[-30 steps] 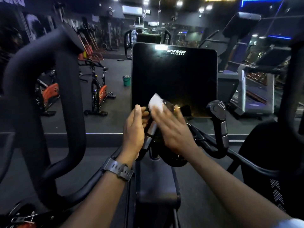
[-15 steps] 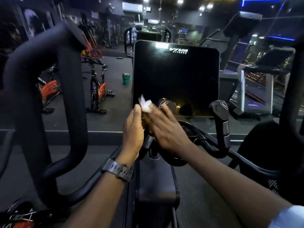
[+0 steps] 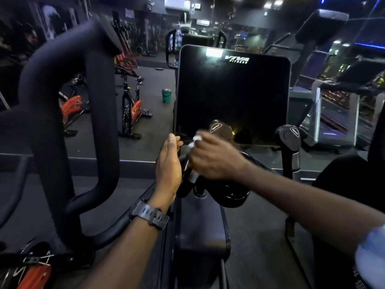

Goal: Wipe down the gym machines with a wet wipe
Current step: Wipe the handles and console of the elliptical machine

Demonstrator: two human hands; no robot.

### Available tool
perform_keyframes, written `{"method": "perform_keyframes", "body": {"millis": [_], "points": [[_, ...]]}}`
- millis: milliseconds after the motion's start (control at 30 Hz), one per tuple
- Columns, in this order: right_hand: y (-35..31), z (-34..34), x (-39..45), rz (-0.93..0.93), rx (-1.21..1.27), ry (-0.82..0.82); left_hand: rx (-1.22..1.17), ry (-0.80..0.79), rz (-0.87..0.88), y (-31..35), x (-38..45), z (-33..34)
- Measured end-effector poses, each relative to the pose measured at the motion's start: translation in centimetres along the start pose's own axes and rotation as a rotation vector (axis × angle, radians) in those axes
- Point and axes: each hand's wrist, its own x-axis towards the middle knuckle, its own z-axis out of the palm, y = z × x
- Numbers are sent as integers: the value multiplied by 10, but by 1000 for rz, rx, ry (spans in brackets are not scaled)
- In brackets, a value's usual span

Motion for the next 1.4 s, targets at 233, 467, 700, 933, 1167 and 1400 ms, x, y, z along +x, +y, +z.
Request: {"method": "perform_keyframes", "body": {"millis": [233, 467, 700, 933, 1167, 1400], "points": [[-46, 9, 0, -37, 119, -80, -5, 28, 8, -4, 0, 6], [3, 5, -2, 115, 15, 137, -48, -72, -8, 5, -2, 2], [5, 5, -17, 1038, 688, 411, -38, -104, -14, -1, -8, 13], [-125, -8, 31, 1583, 1763, 592, 44, -50, 10, -2, -10, 10], [-50, -14, 19, 1383, 2204, 917, 11, 16, 18, -7, -8, 2], [-119, -9, 8, 1399, 2273, 537, 15, -15, -7, -13, -9, -4]]}}
